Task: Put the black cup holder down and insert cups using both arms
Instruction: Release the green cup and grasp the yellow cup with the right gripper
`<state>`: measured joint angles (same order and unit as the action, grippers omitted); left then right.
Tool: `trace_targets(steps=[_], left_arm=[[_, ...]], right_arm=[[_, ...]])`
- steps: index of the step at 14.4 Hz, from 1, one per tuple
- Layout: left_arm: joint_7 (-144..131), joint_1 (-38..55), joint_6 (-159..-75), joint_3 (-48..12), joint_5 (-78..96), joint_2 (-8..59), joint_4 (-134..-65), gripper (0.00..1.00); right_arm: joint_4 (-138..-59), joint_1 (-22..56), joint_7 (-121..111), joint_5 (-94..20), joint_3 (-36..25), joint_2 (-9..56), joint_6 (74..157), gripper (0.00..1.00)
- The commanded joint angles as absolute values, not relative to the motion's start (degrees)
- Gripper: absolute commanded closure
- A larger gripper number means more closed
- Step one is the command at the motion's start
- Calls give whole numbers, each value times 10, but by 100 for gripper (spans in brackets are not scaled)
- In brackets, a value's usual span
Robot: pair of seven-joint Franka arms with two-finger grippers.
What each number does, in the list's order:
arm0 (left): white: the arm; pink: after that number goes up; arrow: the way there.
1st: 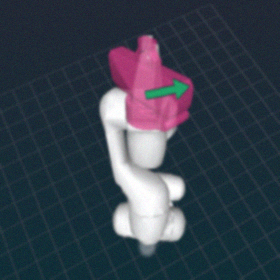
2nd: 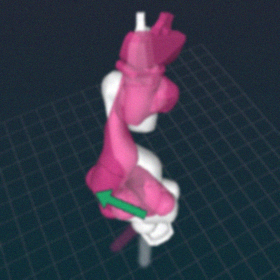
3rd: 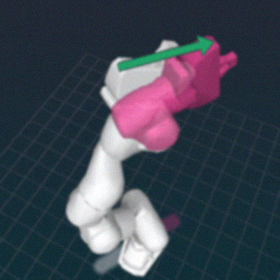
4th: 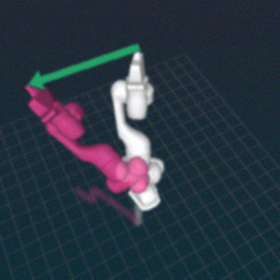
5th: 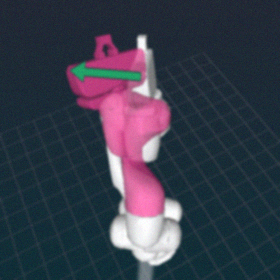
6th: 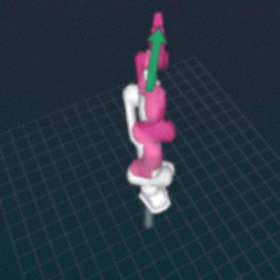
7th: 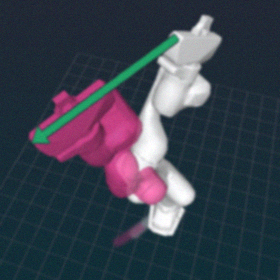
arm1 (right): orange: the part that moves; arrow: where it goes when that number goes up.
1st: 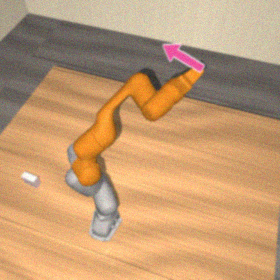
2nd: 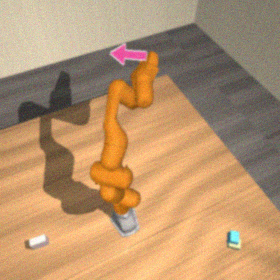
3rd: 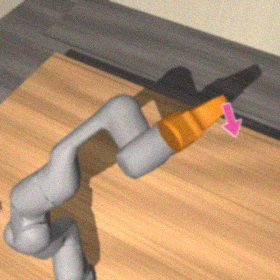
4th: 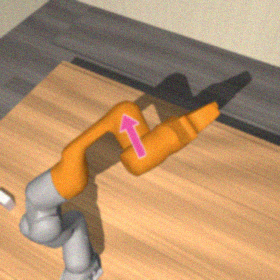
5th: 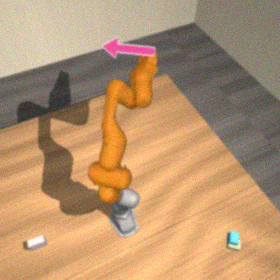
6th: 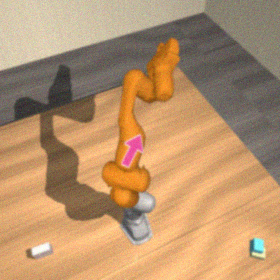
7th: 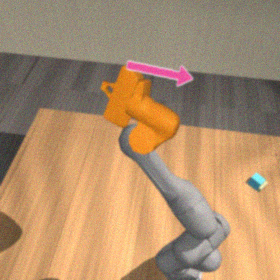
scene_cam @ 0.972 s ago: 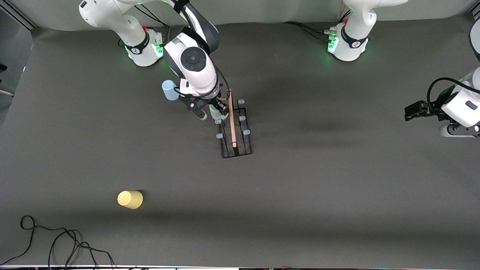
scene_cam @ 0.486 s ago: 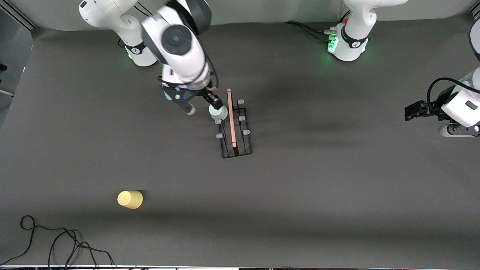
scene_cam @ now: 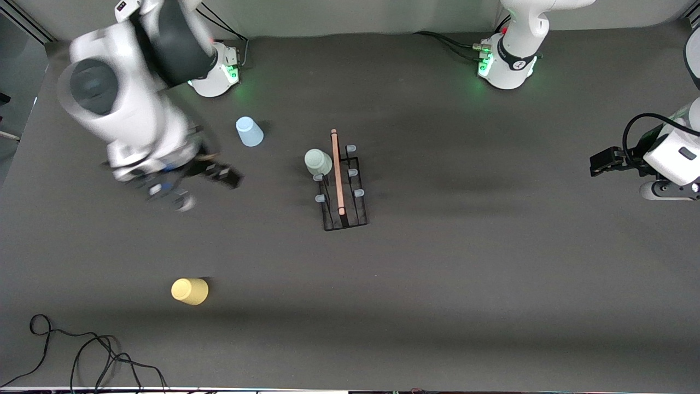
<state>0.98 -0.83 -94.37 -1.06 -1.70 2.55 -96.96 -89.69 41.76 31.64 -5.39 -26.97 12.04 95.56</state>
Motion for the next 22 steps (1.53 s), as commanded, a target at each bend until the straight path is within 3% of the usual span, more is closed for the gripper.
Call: trace_targets(steps=[1, 4, 7, 13, 16, 22], left_arm=[[18, -5, -934, -9, -17, 26, -962, 0], [18, -5, -933, -9, -17, 26, -962, 0], [18, -5, -933, -8, -17, 26, -962, 0], [18, -5, -934, -8, -16, 26, -962, 0], [18, -5, -934, -9, -17, 26, -962, 0], [18, -5, -933, -9, -16, 26, -962, 0]], right_arm=[[-832, 355, 117, -54, -285, 179, 955, 0], [-789, 284, -48, -56, -283, 231, 985, 0], [-792, 266, -119, -82, -283, 280, 1100, 0], [-790, 236, -188, -227, -279, 413, 1193, 0], [-789, 227, -202, -248, -271, 463, 1259, 0], [-788, 221, -202, -293, -267, 507, 1275, 2]])
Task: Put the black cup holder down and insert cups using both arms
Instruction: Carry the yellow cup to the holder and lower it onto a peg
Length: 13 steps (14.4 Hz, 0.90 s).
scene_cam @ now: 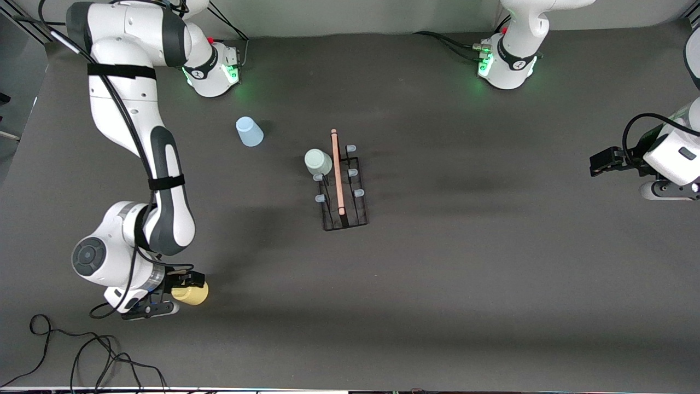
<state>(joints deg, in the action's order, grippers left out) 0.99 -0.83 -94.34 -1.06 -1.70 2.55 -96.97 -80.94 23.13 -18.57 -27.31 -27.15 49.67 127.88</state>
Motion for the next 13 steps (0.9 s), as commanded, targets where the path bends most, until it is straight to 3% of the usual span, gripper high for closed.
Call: trace_targets(steps=[1, 2, 5, 6, 8, 13], left_arm=[[18, -5, -933, -9, -16, 26, -962, 0], [18, -5, -933, -8, -16, 26, -962, 0], [18, -5, -933, -9, -17, 26, -962, 0], [18, -5, -933, -8, -17, 26, -962, 0], [18, -5, -933, -8, -16, 26, -962, 0], [18, -5, -933, -9, -16, 26, -962, 0]], right_arm=[[-788, 222, -200, -294, -267, 507, 1275, 26], [-788, 222, -201, -293, -267, 505, 1275, 45], [-784, 223, -200, -288, -268, 491, 1267, 87], [-786, 227, -197, -283, -271, 470, 1252, 94], [-768, 227, -187, -260, -279, 438, 1176, 99], [-710, 233, -74, -153, -281, 326, 975, 100]])
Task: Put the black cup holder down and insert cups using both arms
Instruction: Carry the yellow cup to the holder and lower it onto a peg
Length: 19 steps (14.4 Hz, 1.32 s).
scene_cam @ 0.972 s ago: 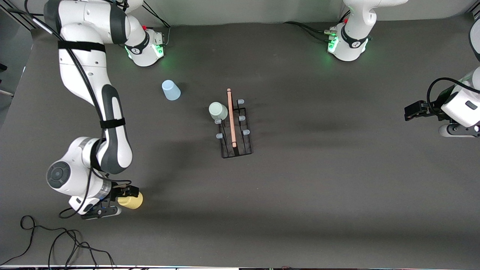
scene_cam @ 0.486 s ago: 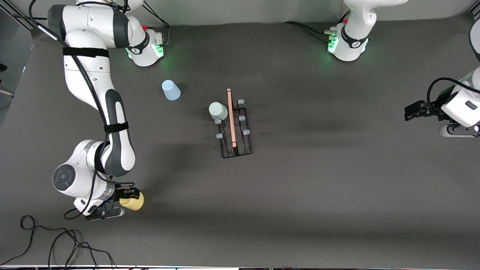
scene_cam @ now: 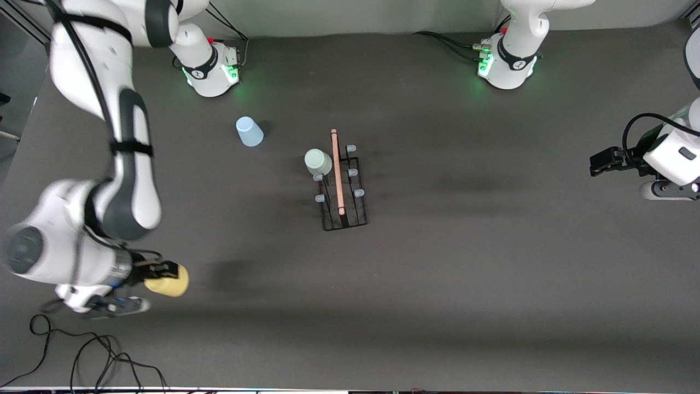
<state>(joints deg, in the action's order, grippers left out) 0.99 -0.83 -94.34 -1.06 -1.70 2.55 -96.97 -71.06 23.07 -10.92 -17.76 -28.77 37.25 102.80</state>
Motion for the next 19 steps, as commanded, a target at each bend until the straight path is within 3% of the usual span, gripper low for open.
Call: trace_targets(steps=[1, 3, 5, 9, 14, 19], left_arm=[[18, -5, -933, -9, -16, 27, -962, 0], [18, -5, -933, -9, -17, 27, -962, 0], [18, -5, -933, -8, -16, 27, -962, 0], [18, -6, -933, -8, -16, 27, -962, 0], [18, -5, -933, -9, -16, 27, -962, 0], [18, -6, -933, -9, -16, 26, -962, 0]], right_arm=[[-709, 241, -55, -146, -283, 305, 946, 100], [-711, 245, 18, -131, -277, 268, 898, 100], [-714, 298, 125, -133, -279, 255, 864, 100], [-714, 401, 430, -148, -275, 258, 870, 100], [-726, 527, 718, -177, -276, 282, 946, 100], [-796, 565, 757, -170, -276, 284, 1041, 100]])
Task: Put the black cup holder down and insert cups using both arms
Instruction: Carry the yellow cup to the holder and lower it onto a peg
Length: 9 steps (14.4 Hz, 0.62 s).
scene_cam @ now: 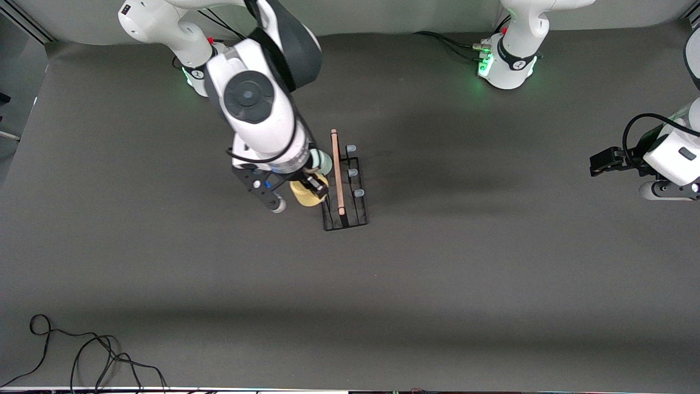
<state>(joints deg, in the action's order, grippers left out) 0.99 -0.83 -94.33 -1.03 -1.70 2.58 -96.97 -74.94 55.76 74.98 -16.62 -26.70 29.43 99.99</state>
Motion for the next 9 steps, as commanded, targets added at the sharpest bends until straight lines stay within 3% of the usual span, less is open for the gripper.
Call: trace_targets(steps=[1, 9], left_arm=[[18, -6, -933, -8, -16, 27, -962, 0], [18, -6, -933, -9, -16, 27, -962, 0]], right_arm=[[-817, 579, 757, -168, -278, 283, 1062, 100], [-935, 608, 758, -168, -279, 283, 1193, 100]])
